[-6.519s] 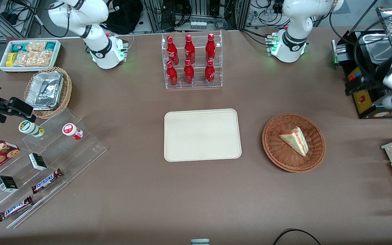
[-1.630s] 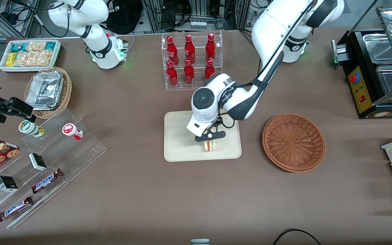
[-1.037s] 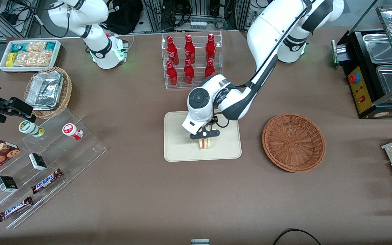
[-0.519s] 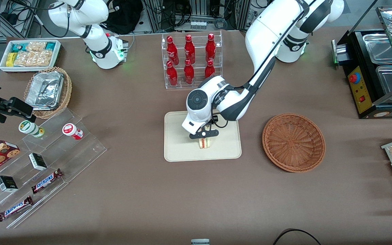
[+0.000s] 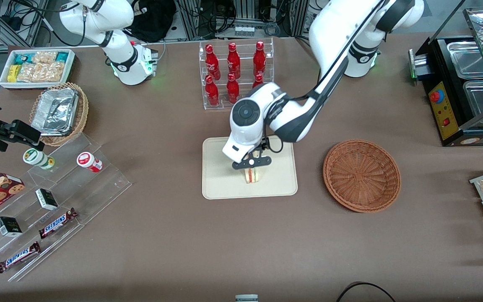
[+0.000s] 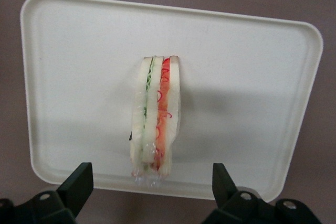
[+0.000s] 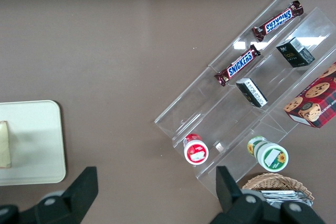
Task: Place sandwich from basket to tray
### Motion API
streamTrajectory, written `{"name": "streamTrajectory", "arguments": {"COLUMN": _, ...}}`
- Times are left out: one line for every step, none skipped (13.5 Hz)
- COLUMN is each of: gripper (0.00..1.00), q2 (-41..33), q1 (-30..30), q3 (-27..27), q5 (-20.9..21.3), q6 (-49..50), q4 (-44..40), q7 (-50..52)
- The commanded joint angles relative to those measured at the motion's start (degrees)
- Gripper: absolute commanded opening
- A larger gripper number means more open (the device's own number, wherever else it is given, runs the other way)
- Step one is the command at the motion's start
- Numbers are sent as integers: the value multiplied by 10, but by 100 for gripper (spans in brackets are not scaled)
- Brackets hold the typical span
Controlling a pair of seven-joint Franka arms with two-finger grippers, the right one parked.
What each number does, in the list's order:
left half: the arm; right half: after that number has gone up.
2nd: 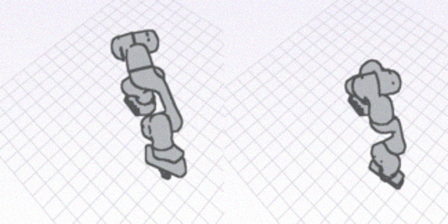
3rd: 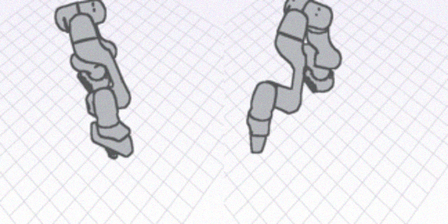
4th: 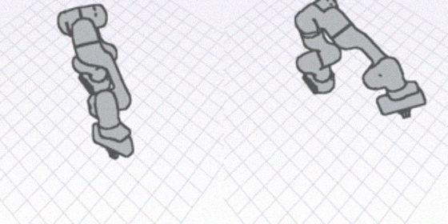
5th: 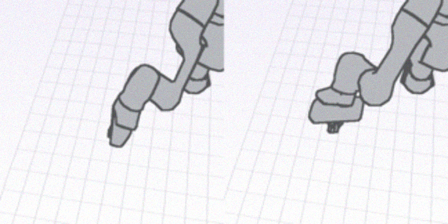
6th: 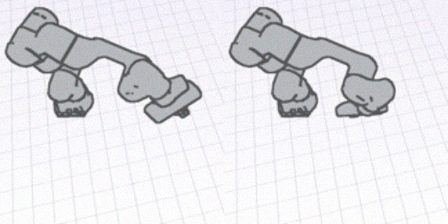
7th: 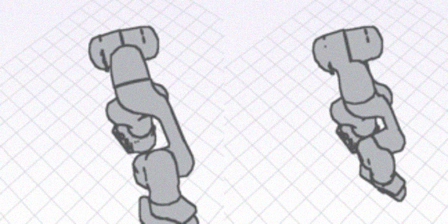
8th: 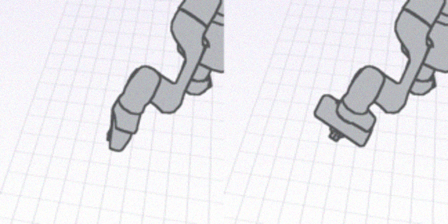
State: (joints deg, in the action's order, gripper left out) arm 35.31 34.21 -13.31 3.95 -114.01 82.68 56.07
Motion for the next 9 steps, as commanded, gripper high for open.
{"name": "streamTrajectory", "arguments": {"gripper": 100, "q2": -79, "q1": -27, "q3": 5, "q5": -14, "q6": 61, "q4": 13, "q7": 3}}
{"name": "streamTrajectory", "arguments": {"gripper": 100, "q2": -103, "q1": -43, "q3": 5, "q5": -14, "q6": 93, "q4": 13, "q7": 1}}
{"name": "streamTrajectory", "arguments": {"gripper": 100, "q2": -124, "q1": -61, "q3": 4, "q5": -14, "q6": 121, "q4": 13, "q7": -1}}
{"name": "streamTrajectory", "arguments": {"gripper": 100, "q2": -146, "q1": -78, "q3": 5, "q5": -14, "q6": 148, "q4": 13, "q7": -4}}
{"name": "streamTrajectory", "arguments": {"gripper": 100, "q2": -166, "q1": -92, "q3": 5, "q5": -14, "q6": 169, "q4": 13, "q7": -5}}
{"name": "streamTrajectory", "arguments": {"gripper": 100, "q2": -183, "q1": -115, "q3": 5, "q5": -12, "q6": 188, "q4": 14, "q7": -7}}
{"name": "streamTrajectory", "arguments": {"gripper": 100, "q2": -201, "q1": -141, "q3": 5, "q5": -10, "q6": 209, "q4": 15, "q7": -9}}
{"name": "streamTrajectory", "arguments": {"gripper": 100, "q2": -212, "q1": -158, "q3": 5, "q5": -7, "q6": 220, "q4": 15, "q7": -10}}
{"name": "streamTrajectory", "arguments": {"gripper": 100, "q2": -225, "q1": -177, "q3": 6, "q5": -4, "q6": 227, "q4": 16, "q7": -12}}
